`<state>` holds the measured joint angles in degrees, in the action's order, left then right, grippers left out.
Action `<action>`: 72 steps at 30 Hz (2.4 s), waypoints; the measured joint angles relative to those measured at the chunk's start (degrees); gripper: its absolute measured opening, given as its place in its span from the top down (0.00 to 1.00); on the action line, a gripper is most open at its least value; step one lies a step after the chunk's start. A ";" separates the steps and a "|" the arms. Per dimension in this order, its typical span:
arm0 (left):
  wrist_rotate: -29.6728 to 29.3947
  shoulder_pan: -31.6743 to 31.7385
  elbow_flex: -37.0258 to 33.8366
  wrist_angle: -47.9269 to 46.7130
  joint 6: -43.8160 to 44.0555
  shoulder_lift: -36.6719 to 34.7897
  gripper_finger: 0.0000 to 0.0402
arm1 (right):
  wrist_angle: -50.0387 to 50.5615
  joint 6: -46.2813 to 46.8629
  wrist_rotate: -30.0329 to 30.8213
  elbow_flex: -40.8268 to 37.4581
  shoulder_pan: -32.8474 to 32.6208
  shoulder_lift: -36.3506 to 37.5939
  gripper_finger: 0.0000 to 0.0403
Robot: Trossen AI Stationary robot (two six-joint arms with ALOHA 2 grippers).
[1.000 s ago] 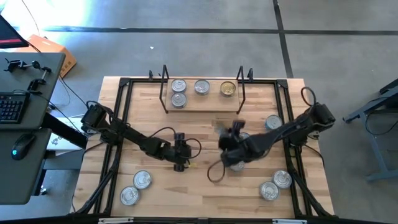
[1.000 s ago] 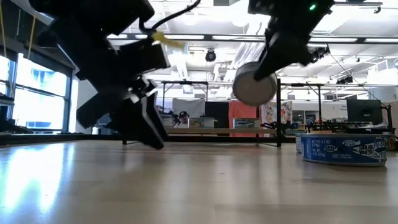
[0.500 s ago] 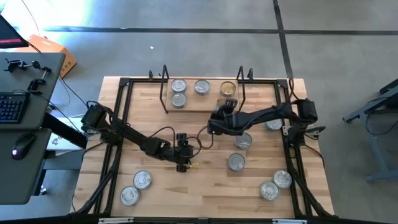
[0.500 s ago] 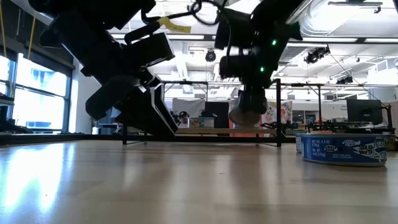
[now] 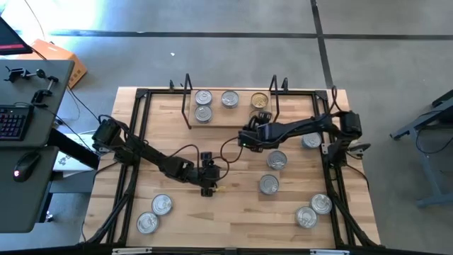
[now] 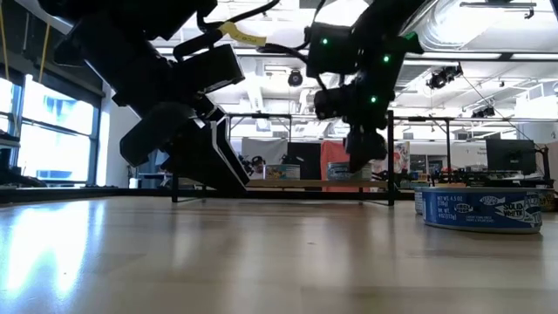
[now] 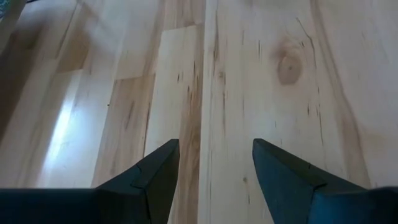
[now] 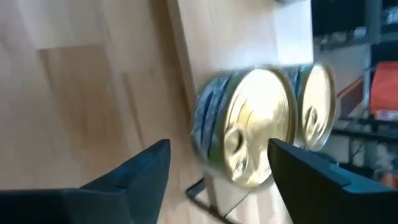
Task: Stack canned seafood by type on shelf
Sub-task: Put the green tuna can on the shelf aligned with the other green tuna can, then put the yellow-blue tuna can on the shelf aligned with the other yellow-blue tuna can
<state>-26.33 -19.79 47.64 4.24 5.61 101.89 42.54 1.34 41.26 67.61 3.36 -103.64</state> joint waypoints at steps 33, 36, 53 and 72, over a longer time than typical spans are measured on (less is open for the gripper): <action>-31.63 -12.51 -11.16 -32.10 34.07 -34.07 0.51 | -3.98 -0.31 -19.90 -0.05 9.86 4.90 0.99; -34.50 -13.45 -12.57 -31.61 34.67 -35.13 0.51 | -3.23 1.38 -18.67 0.11 10.27 5.24 0.98; -29.12 -16.76 -10.75 -24.21 30.83 -36.92 0.51 | -67.83 4.26 -20.92 -22.36 -14.73 5.14 0.97; 16.41 -28.10 12.05 -51.94 50.91 -25.78 0.59 | -93.58 -4.38 -17.34 -29.33 -24.75 9.18 0.93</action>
<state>-9.91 -47.89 59.68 -47.69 56.53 76.10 -51.05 -3.03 23.92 38.28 -21.39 -94.45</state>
